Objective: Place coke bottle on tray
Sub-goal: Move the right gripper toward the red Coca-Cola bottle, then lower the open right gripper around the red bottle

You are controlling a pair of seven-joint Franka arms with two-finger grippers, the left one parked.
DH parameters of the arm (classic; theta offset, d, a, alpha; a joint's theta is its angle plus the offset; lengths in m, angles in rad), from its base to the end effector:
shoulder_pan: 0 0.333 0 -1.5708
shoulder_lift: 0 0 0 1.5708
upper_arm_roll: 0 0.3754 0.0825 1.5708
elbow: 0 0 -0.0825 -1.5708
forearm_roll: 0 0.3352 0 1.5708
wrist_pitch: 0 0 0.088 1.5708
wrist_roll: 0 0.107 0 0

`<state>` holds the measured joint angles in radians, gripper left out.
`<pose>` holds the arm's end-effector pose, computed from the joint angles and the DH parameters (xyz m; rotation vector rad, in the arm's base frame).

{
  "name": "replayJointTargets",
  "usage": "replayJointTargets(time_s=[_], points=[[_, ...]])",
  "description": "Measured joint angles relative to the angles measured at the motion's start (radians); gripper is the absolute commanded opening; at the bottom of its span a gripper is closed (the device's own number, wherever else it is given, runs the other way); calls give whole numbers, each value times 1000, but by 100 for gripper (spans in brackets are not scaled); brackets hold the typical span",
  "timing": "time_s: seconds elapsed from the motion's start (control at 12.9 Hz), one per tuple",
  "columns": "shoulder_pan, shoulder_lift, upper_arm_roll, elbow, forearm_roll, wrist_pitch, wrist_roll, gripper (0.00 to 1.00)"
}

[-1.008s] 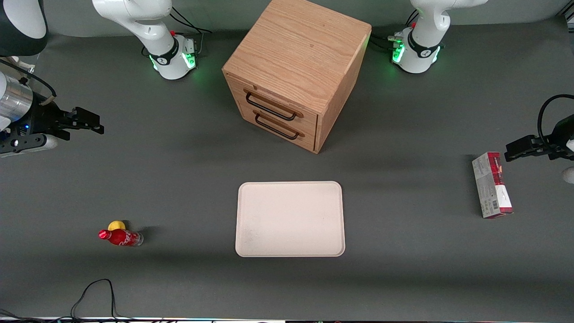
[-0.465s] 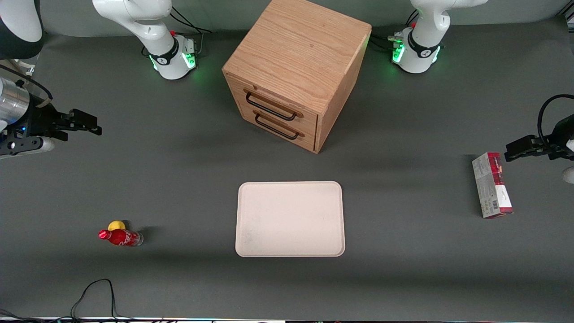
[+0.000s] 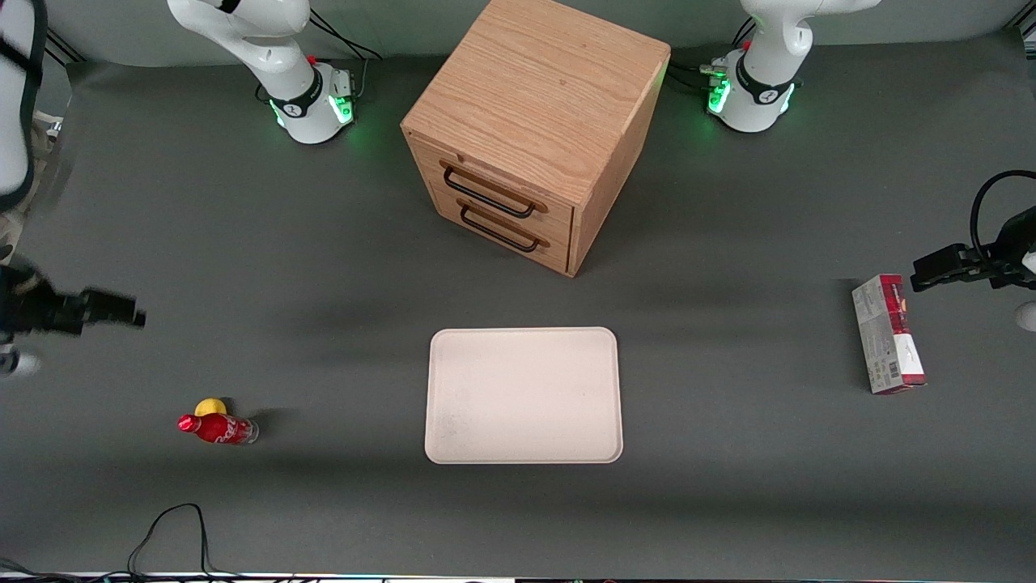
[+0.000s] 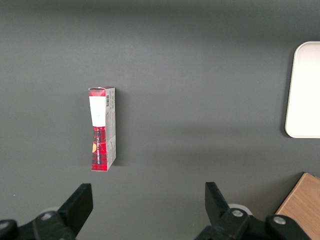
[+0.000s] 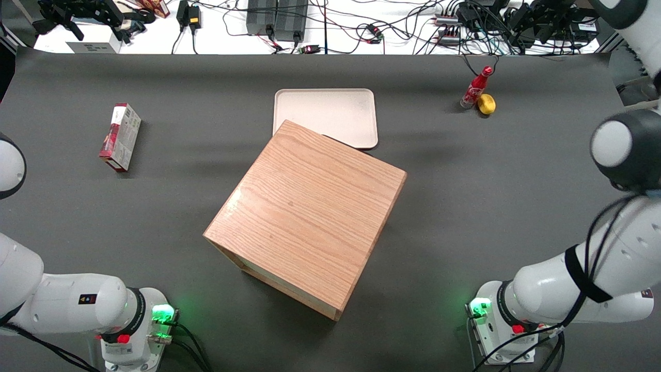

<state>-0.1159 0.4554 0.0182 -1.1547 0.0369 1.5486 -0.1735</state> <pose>0.6556 -0.0635 0.5911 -3.0855 -0.1140 0.0846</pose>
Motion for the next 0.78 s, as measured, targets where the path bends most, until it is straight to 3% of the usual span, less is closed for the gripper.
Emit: replayJointTargets(time_s=[0.31,0.78], points=[[-25,160,1,163,0,0,-20,100],[-9,186,3,107,-1,93,-20,100]])
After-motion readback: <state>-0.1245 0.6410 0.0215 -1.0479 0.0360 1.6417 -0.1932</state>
